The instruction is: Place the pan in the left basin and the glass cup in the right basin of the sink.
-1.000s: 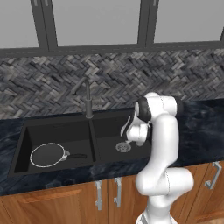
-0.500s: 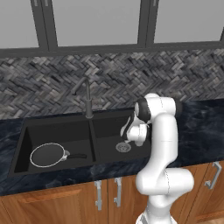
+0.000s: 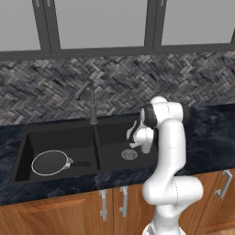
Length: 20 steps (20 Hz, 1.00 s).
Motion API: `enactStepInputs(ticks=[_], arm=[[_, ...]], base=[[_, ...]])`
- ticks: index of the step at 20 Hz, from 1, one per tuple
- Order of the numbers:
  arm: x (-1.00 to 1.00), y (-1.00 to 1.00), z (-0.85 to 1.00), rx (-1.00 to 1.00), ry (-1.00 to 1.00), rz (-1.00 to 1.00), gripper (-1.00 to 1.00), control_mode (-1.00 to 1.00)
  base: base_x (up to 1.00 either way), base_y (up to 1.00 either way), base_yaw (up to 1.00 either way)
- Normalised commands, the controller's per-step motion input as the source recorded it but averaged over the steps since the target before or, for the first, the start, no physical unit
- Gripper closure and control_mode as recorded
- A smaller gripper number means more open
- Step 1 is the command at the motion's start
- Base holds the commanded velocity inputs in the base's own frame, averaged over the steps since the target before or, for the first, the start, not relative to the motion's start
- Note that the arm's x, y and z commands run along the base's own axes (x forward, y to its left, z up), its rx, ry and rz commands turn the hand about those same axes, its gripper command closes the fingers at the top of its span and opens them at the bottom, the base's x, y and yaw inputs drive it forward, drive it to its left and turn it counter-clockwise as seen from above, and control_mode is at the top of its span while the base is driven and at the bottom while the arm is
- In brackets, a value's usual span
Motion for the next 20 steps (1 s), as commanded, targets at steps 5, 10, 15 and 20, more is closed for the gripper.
enactStepInputs(ticks=[5, 10, 15, 20], arm=[[0.04, -0.01, -0.13, 0.00, 0.15, 0.00, -1.00, -1.00], [0.00, 0.00, 0.17, 0.05, 0.17, 0.00, -1.00, -1.00], [-0.11, 0.00, 0.33, 0.05, 0.10, 0.00, -1.00, -1.00], [-0.18, 0.00, 0.44, 0.02, 0.06, 0.00, -1.00, -1.00]], base=[[0.00, 0.00, 0.00], [0.00, 0.00, 0.00], [0.00, 0.00, 0.00], [0.00, 0.00, 0.00]])
